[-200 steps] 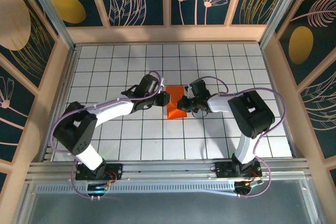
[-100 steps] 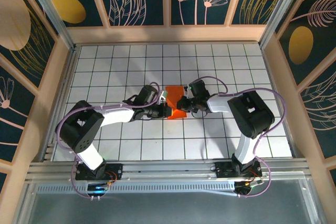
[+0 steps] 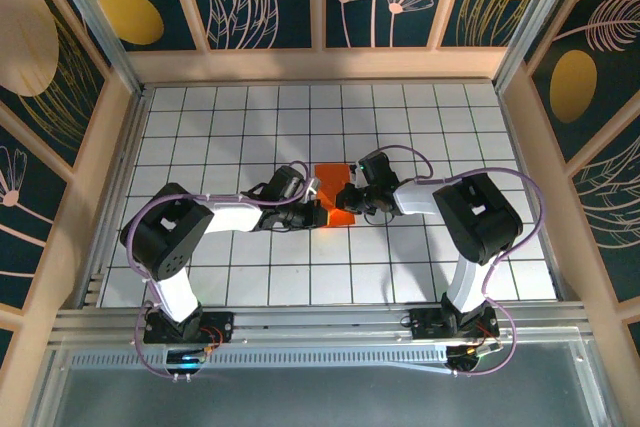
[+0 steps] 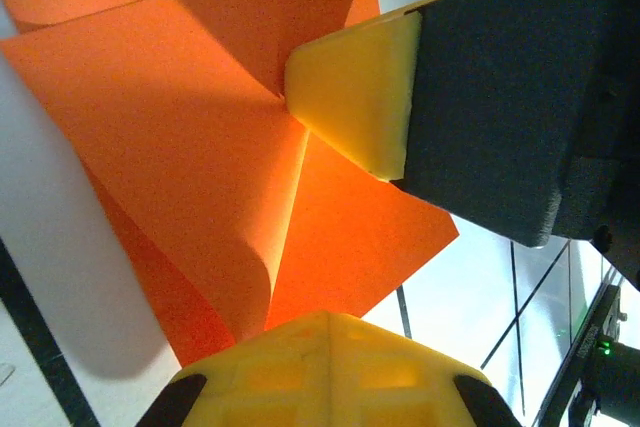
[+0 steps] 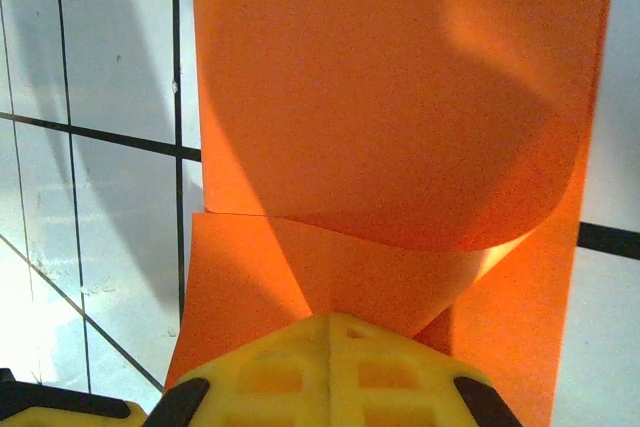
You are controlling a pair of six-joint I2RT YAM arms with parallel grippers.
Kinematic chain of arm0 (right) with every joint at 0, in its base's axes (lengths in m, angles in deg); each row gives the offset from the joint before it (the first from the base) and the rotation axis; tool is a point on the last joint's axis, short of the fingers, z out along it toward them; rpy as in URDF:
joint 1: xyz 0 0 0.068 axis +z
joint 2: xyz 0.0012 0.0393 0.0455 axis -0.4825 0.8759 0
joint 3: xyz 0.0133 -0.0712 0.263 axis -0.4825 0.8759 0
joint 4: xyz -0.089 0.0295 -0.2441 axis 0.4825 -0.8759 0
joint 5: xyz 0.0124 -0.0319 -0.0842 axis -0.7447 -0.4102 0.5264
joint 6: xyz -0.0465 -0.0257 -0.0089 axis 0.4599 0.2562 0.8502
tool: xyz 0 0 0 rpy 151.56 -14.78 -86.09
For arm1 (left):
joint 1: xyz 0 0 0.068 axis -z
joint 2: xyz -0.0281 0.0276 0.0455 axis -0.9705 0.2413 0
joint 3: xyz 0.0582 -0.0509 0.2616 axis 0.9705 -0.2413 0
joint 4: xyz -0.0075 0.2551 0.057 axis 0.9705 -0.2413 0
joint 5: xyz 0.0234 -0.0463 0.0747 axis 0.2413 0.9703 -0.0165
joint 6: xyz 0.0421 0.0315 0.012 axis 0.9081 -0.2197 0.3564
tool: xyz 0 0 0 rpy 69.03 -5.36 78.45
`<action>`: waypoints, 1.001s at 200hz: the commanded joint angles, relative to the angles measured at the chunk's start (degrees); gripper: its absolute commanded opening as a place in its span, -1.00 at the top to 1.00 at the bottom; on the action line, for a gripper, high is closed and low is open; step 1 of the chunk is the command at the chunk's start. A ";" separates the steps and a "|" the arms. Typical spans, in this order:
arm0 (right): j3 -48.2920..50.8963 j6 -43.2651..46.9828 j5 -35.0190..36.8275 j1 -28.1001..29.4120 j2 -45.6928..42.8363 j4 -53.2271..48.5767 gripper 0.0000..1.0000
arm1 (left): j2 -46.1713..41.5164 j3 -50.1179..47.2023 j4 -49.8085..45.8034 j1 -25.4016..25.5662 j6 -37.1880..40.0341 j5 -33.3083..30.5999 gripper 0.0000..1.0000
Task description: Fold a paper plane with a square sheet of paper (fold left side to right side)
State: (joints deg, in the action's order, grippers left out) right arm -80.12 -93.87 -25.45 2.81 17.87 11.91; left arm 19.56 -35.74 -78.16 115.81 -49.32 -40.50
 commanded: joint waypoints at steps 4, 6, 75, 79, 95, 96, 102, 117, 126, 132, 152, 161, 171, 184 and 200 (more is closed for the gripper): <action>-0.79 1.51 1.47 0.74 1.12 -3.60 1.00 | 1.21 0.63 0.93 0.34 -0.15 -1.03 0.93; -0.84 1.51 1.48 0.79 1.10 -3.61 1.00 | 1.27 0.61 0.96 0.38 -0.22 -1.05 0.93; -0.89 1.77 1.66 0.77 1.25 -3.80 1.00 | 2.11 -0.33 0.87 0.47 -0.09 -1.63 0.93; -0.87 1.72 1.66 0.77 1.22 -3.85 1.00 | 2.13 -0.38 0.80 0.46 -0.08 -1.67 0.93; -0.94 1.75 1.66 0.73 1.17 -3.95 1.00 | 2.14 -0.54 0.70 0.44 0.00 -1.93 0.93; -0.90 1.76 1.66 0.75 1.15 -3.96 1.00 | 2.13 -0.57 0.66 0.46 0.02 -1.96 0.93; -1.07 1.77 1.66 0.77 1.17 -4.03 1.00 | 2.12 -0.68 0.70 0.48 0.03 -2.09 0.93; -1.02 1.85 1.74 0.77 1.11 -4.09 1.00 | 2.28 -0.78 0.62 0.48 -0.02 -2.29 0.93; -1.11 1.86 1.74 0.80 1.06 -4.15 1.00 | 2.32 -0.78 0.61 0.45 -0.02 -2.28 0.93; -1.12 1.86 1.74 0.79 1.13 -4.11 1.00 | 2.33 -0.89 0.62 0.48 0.10 -2.26 0.93; -1.20 1.86 1.74 0.84 1.27 -4.23 1.00 | 2.47 -0.89 0.53 0.49 0.06 -2.39 0.93; -1.28 1.86 1.75 0.85 1.29 -4.22 1.00 | 2.59 -1.04 0.49 0.45 0.08 -2.43 0.93; -1.29 1.90 1.66 0.86 1.28 -4.31 1.00 | 2.64 -1.13 0.57 0.51 0.10 -2.44 0.93; -1.37 1.93 1.66 0.86 1.33 -4.28 1.00 | 2.75 -1.09 0.70 0.56 0.20 -2.28 0.93; -1.55 1.95 1.59 0.86 1.47 -4.40 1.00 | 3.07 -1.14 0.72 0.57 0.16 -2.31 0.93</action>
State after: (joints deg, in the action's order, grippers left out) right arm -80.73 -93.09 -25.21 2.92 17.87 10.64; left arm 21.26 -35.98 -77.94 116.11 -49.29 -42.57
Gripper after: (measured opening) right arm 0.051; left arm 0.048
